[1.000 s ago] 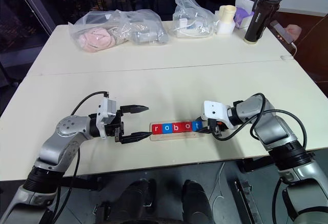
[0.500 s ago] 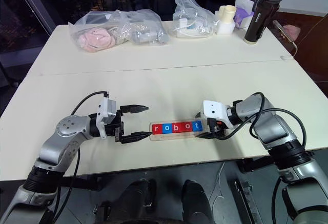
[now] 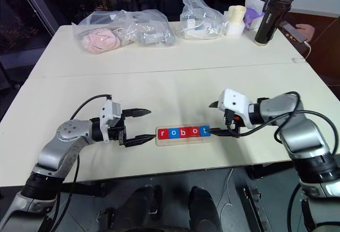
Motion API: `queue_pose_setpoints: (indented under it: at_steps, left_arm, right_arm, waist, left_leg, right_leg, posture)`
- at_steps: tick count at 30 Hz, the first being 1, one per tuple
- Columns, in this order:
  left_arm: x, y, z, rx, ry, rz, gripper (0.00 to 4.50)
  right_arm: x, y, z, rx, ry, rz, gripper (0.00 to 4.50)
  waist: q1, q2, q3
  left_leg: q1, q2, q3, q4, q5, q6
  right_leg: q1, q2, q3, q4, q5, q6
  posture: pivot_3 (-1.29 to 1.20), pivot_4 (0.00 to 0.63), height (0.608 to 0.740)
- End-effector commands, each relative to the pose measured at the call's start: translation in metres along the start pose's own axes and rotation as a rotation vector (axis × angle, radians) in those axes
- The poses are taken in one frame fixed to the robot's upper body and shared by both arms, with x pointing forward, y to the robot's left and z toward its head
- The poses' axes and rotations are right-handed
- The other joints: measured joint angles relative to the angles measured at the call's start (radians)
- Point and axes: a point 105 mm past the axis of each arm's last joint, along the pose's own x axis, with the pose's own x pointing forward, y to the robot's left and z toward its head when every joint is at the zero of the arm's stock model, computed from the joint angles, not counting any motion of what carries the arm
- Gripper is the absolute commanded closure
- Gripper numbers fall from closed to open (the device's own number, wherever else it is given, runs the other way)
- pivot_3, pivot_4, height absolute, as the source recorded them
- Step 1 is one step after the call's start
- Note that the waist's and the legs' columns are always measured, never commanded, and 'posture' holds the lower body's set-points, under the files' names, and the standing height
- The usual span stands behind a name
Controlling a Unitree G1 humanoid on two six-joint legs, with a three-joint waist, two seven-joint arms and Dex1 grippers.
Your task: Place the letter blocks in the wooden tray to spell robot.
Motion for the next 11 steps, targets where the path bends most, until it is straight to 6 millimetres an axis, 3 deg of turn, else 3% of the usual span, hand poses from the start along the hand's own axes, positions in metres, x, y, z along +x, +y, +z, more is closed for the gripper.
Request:
queue_pose_setpoints:
  at_steps: [1, 5, 11]
  left_arm:
    - [-0.006, 0.000, 0.010, 0.014, -0.017, 0.016, 0.00]
    - [-0.013, -0.004, 0.011, -0.022, -0.002, -0.002, 0.00]
    - [-0.020, -0.003, 0.013, -0.041, 0.040, 0.017, 0.00]
  right_arm:
    - [-0.019, 0.007, 0.011, 0.014, -0.023, -0.071, 0.01]
    - [-0.029, 0.021, 0.004, 0.043, 0.018, -0.092, 0.01]
    - [-0.034, 0.027, 0.000, 0.072, 0.030, -0.128, 0.01]
  waist:
    - [-0.002, 0.000, 0.000]
    - [-0.002, 0.000, 0.000]
    - [-0.003, 0.000, 0.000]
  left_leg:
    - [0.000, 0.000, 0.000, 0.000, 0.000, 0.000]
    - [0.000, 0.000, 0.000, 0.000, 0.000, 0.000]
    - [0.000, 0.000, 0.000, 0.000, 0.000, -0.001]
  right_leg:
    - [0.000, 0.000, 0.000, 0.000, 0.000, 0.000]
    - [0.000, 0.000, 0.000, 0.000, 0.000, 0.000]
    - [0.000, -0.001, 0.000, 0.000, 0.000, 0.000]
  posture:
    - [0.00, 0.150, 0.738]
    - [0.00, 0.150, 0.738]
    - [0.00, 0.150, 0.738]
